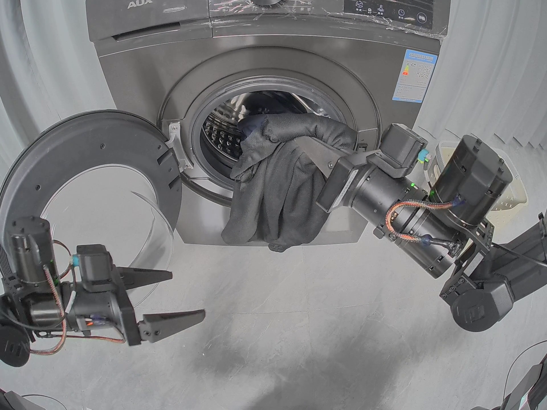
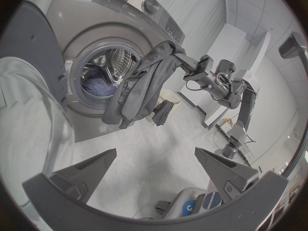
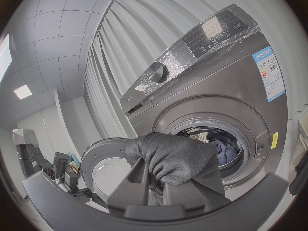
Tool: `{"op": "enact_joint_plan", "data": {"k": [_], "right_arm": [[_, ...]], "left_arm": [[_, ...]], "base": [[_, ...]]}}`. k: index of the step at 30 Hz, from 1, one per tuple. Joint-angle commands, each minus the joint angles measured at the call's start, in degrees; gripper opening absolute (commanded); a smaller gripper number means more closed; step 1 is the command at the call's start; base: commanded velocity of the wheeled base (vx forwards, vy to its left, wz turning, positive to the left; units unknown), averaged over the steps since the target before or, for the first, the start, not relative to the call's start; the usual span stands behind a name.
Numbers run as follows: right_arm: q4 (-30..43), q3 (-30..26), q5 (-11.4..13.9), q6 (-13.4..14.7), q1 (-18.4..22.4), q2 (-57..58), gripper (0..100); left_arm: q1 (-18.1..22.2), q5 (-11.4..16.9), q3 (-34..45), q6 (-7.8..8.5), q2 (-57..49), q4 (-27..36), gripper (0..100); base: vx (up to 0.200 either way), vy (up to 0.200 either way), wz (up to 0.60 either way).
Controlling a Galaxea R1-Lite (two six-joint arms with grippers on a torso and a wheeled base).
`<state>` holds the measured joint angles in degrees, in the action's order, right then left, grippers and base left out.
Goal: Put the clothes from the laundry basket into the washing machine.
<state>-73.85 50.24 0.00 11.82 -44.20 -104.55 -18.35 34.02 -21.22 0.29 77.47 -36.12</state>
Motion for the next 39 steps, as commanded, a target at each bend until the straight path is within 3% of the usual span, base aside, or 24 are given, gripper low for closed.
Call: {"op": "enact_joint_plan", "data": {"k": [1, 5, 8, 12, 15, 25, 27, 29, 31, 39], "right_arm": [[0.0, 0.5, 0.0, 0.0, -0.4, -0.3, 0], [-0.2, 0.2, 0.0, 0.0, -0.6, -0.3, 0], [-0.4, -0.1, 0.0, 0.0, -0.7, -0.3, 0], [-0.5, -0.1, 0.0, 0.0, -1.1, -0.1, 0], [-0.5, -0.1, -0.1, -0.1, -1.6, 0.0, 0], [-0.6, -0.2, -0.1, -0.5, -2.0, 0.0, 0], [-0.6, -0.3, -0.1, -0.5, -2.0, 0.0, 0], [-0.6, -0.6, -0.1, -0.5, -2.0, 0.1, 0], [-0.7, -0.7, -0.1, -0.5, -2.0, 0.1, 0], [-0.7, -0.8, -0.1, -0.6, -2.0, 0.0, 0]], "left_arm": [[-2.8, 0.2, -5.8, -2.40, 10.9, -1.4, 100], [-3.2, -0.4, -10.2, -4.95, 15.4, -1.8, 100], [-3.2, -0.4, -11.6, -5.57, 17.8, -2.8, 100], [-3.3, -0.8, -13.8, -6.62, 22.9, -7.4, 100], [-3.3, -1.7, -15.0, -8.73, 25.7, -10.8, 100], [-3.8, -4.6, -20.3, -9.35, 33.1, -16.0, 100], [-4.1, -4.8, -21.0, -9.87, 33.4, -16.6, 100], [-4.9, -5.0, -21.7, -12.07, 33.4, -18.2, 100], [-5.6, -5.5, -22.2, -12.95, 33.6, -19.3, 100], [-6.4, -7.7, -23.4, -13.21, 35.3, -21.8, 100]], "base": [[0.000, 0.000, 0.00], [0.000, 0.000, 0.00], [0.000, 0.000, 0.00], [0.000, 0.000, 0.00], [0.000, 0.000, 0.00], [0.000, 0.000, 0.00], [0.000, 0.000, 0.00], [0.000, 0.000, 0.00], [0.000, 0.000, 0.00], [0.000, 0.000, 0.00]]}}
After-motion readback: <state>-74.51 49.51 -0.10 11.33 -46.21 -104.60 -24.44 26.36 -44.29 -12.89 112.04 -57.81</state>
